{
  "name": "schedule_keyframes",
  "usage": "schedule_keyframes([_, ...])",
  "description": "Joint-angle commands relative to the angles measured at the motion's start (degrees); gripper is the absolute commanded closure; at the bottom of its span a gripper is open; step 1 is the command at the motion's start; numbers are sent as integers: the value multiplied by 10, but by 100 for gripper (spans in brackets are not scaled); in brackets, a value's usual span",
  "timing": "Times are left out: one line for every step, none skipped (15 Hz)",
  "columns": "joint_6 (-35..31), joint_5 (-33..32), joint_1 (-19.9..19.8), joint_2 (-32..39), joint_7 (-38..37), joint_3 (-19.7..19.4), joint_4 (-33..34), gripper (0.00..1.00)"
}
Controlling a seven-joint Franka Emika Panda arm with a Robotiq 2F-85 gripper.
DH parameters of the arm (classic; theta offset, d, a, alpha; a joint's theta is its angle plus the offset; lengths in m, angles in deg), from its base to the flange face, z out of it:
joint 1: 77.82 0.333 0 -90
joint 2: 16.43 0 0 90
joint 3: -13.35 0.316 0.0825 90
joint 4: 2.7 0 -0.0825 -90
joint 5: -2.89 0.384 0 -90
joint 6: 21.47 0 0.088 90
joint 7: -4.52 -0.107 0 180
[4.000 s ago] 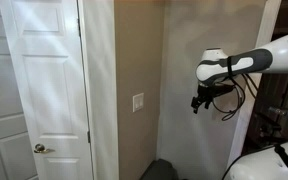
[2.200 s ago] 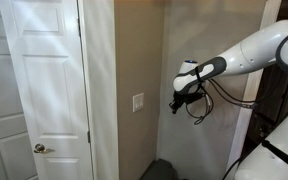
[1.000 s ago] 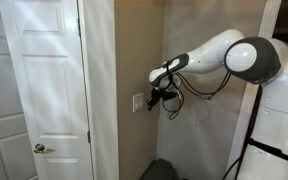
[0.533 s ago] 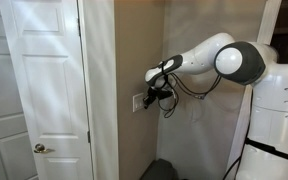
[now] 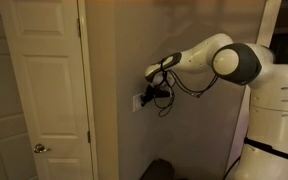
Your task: Flip the switch to turn off the light
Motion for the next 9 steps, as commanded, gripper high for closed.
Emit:
schedule_keyframes([-12, 31, -16, 9, 19, 15, 8, 100])
schedule_keyframes([-12, 33, -16, 9, 20, 15, 9, 100])
schedule_keyframes([-16, 37, -16, 9, 21, 15, 8, 100])
schedule_keyframes([-16, 40, -17, 9, 22, 15, 8, 100])
schedule_keyframes([-14, 39, -17, 9, 23, 16, 8, 100])
schedule_keyframes([-8, 27, -17, 8, 19, 14, 7, 100])
schedule_keyframes([-7, 20, -16, 7, 14, 13, 6, 100])
schedule_keyframes([-3, 3, -16, 4, 5, 9, 5, 100])
schedule_keyframes([1, -8, -16, 2, 0, 7, 5, 100])
